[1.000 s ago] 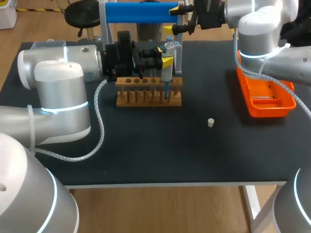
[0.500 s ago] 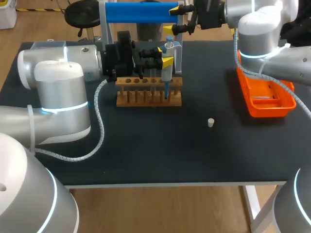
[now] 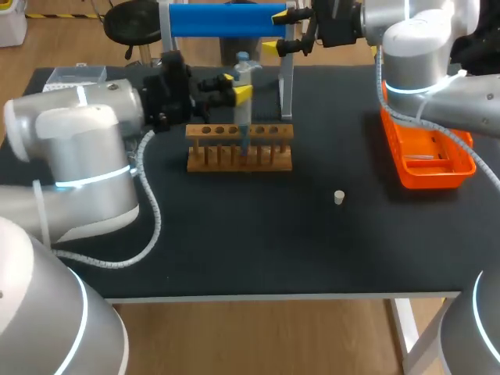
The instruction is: Invert the test tube, pick up the pipette, mount the tip to pipette, aspirate from beaker and dispense into the tube, eject the tip, return the pipette, and cap with the stopper.
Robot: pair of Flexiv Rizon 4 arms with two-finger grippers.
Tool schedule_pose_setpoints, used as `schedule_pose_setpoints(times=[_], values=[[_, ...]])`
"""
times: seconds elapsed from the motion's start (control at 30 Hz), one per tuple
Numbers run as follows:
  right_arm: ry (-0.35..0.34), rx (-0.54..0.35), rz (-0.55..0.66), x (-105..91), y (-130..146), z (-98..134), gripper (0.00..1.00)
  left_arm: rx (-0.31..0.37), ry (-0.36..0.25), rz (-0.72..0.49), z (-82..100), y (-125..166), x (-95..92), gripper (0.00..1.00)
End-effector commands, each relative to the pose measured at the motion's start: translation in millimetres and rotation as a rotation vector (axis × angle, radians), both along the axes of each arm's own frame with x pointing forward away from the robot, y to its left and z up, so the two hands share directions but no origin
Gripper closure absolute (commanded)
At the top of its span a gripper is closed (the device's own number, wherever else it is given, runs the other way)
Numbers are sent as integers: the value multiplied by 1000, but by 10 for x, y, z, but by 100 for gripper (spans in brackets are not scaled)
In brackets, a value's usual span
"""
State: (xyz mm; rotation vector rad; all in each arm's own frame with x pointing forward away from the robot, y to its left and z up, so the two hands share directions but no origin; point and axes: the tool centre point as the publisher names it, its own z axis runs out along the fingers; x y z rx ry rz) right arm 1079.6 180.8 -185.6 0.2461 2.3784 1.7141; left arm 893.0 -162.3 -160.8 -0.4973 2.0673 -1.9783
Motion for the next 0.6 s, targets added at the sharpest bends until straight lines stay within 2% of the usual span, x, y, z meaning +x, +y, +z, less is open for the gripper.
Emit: schedule_pose_setpoints(times=[0.03, 0.3, 0.6], values=[[-2, 0, -3, -14, -4, 3, 0, 5, -6, 102, 64, 321, -40, 100], [-2, 0, -3, -14, -4, 3, 0, 38, -5, 263, 114, 704, 273, 100], [-2, 0, -3, -14, -4, 3, 0, 15, 20, 446, 57, 894, 634, 100]])
